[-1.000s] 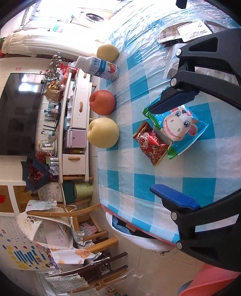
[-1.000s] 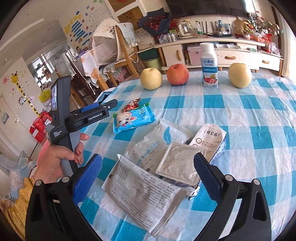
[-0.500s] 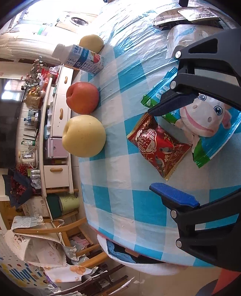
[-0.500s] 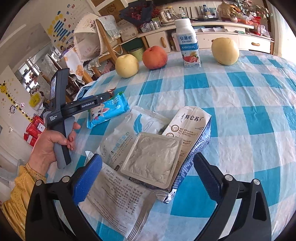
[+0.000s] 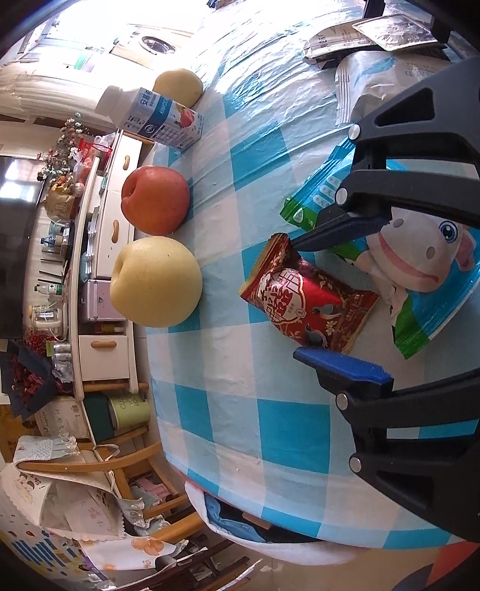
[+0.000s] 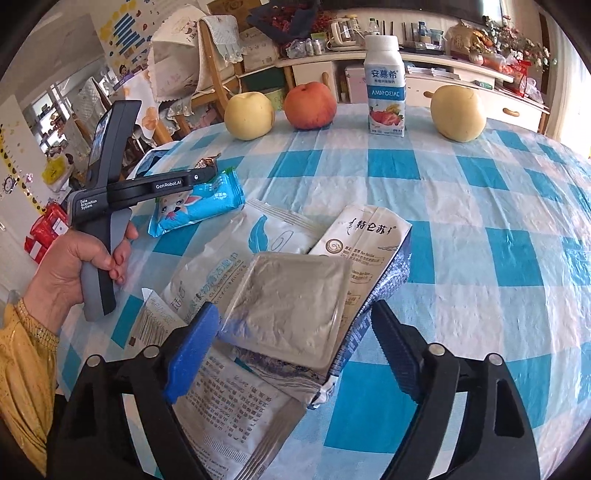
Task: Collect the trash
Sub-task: 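Lower the left tool onto the red snack bag, then close the left tool on the red bag while the right grasps the white milk carton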
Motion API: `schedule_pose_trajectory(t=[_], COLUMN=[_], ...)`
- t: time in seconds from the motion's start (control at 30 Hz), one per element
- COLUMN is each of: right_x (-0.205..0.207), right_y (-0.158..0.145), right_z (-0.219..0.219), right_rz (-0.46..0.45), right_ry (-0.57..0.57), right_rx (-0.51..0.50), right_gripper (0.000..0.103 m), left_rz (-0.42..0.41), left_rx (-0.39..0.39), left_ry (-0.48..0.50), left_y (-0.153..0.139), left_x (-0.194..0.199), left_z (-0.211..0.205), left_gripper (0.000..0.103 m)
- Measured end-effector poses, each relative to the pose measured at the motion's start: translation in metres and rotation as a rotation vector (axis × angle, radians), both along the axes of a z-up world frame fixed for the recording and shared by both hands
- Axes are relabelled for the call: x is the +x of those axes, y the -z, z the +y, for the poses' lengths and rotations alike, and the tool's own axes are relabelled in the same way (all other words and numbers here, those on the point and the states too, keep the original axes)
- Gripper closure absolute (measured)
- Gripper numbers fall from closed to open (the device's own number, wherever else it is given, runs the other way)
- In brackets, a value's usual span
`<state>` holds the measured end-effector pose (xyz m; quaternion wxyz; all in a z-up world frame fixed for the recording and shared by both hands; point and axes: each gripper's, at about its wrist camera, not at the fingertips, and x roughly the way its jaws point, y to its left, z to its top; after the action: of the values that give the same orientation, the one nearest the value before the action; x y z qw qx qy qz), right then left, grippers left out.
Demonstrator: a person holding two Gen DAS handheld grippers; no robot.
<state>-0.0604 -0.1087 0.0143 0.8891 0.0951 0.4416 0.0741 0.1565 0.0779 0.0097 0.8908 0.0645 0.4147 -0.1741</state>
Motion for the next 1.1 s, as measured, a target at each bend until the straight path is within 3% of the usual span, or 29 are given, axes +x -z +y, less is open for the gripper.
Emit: schedule_pose_trajectory(t=[0.27, 0.43, 0.6, 0.7, 0.93, 1.0, 1.07, 1.1], right_x=[0.008, 0.013, 0.016, 0.019, 0.024, 0.024, 0.024, 0.024], right_y=[0.004, 0.005, 0.004, 0.005, 0.008, 0.008, 0.007, 0.007], right_z=[-0.005, -0.011, -0.011, -0.009, -0.004, -0.003, -0.003, -0.005], right_rz=[0.015, 0.017, 0.014, 0.013, 0.021, 0.019, 0.013, 0.013], right_ry=[0.0, 0.014, 0.017, 0.018, 0.019, 0.028, 0.034, 0.031], right_rx=[0.021, 0.039, 0.024, 0.002, -0.057, -0.085, -0.123, -0.124], right_gripper=[0.02, 0.013, 0.01, 0.009, 0.009, 0.014, 0.034, 0.036], left_rz=[0.031, 0.032, 0.015, 0.019, 0.016, 0.012, 0.013, 0.014], left_rx=[-0.021, -0.015, 0.013, 0.013, 0.008, 0.008, -0.001, -0.005], left_ry=[0.094, 0.13, 0.094, 0.077, 0.088, 0.085, 0.076, 0.071], left_y=[-0.002, -0.001, 0.002, 0.003, 0.002, 0.001, -0.001, -0.001], left_x=[-0.015, -0.021, -0.017, -0.015, -0.019, -0.022, -0.023, -0.024], left_z=[-0.015, -0.024, -0.025, -0.023, -0.03, -0.031, -0.03, -0.03], left_gripper=[0.055, 0.055, 0.041, 0.039, 0.057, 0.062, 0.064, 0.066])
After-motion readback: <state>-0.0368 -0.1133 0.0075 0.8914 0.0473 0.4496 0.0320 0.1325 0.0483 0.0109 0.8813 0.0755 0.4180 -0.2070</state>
